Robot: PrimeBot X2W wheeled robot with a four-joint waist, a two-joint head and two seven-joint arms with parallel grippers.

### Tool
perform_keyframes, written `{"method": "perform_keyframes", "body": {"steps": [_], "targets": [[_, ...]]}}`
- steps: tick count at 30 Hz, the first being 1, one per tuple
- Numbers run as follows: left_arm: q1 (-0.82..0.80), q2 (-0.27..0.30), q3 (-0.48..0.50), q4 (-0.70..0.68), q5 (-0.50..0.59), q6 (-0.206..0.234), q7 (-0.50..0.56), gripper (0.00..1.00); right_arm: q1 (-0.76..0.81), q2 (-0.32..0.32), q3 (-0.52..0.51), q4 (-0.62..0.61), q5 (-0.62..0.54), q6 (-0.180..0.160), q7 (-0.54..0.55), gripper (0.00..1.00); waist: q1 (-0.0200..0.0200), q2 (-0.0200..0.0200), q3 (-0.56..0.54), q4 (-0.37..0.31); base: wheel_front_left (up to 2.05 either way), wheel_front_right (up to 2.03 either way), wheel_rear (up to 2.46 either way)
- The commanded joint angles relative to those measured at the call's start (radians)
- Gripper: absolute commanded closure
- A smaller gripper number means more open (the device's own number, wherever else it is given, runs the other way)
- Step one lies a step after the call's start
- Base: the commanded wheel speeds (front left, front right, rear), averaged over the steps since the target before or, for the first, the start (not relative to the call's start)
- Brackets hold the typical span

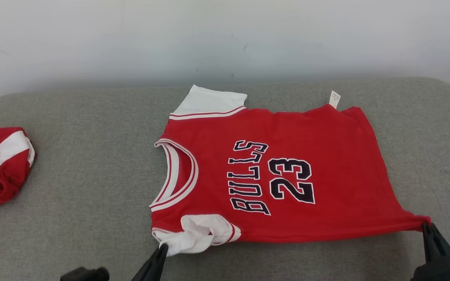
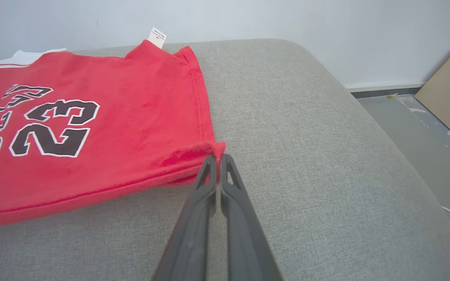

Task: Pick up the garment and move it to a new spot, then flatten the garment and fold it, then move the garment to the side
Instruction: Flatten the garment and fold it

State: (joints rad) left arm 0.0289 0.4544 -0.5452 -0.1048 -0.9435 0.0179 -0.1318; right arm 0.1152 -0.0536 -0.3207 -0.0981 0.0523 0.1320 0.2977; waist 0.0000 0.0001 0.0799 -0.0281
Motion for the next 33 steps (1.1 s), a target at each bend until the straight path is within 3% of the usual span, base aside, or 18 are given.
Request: {"method": "perform_keyframes", "body": {"steps": [1,11,19,33], "targets": [[-0.029,-0.005,-0.002,-0.009,0.014,0.004,0.002,1.00,-0.014,0.002,0.005,-0.013,0.001,-0.003,-0.003,1.00,0.0000,-0.0001,0.000,0.000,0.00,0.00,0.00],[-0.265,-0.054,-0.031,0.124,0.141,0.036,0.018,1.00,-0.130,-0.006,0.051,0.040,-0.005,-0.003,-0.008,1.00,0.0000,-0.0001,0.047,-0.016,0.00,0.00,0.00],[-0.456,-0.096,-0.054,0.292,0.242,0.027,-0.018,1.00,-0.272,-0.033,0.070,0.155,-0.010,-0.003,-0.065,1.00,0.0000,-0.0001,0.128,-0.030,0.00,0.00,0.00],[-0.675,-0.146,-0.068,0.472,0.298,-0.020,-0.059,1.00,-0.445,-0.045,0.065,0.335,-0.054,-0.003,-0.149,1.00,0.0000,-0.0001,0.239,-0.035,0.00,0.00,0.00]]}}
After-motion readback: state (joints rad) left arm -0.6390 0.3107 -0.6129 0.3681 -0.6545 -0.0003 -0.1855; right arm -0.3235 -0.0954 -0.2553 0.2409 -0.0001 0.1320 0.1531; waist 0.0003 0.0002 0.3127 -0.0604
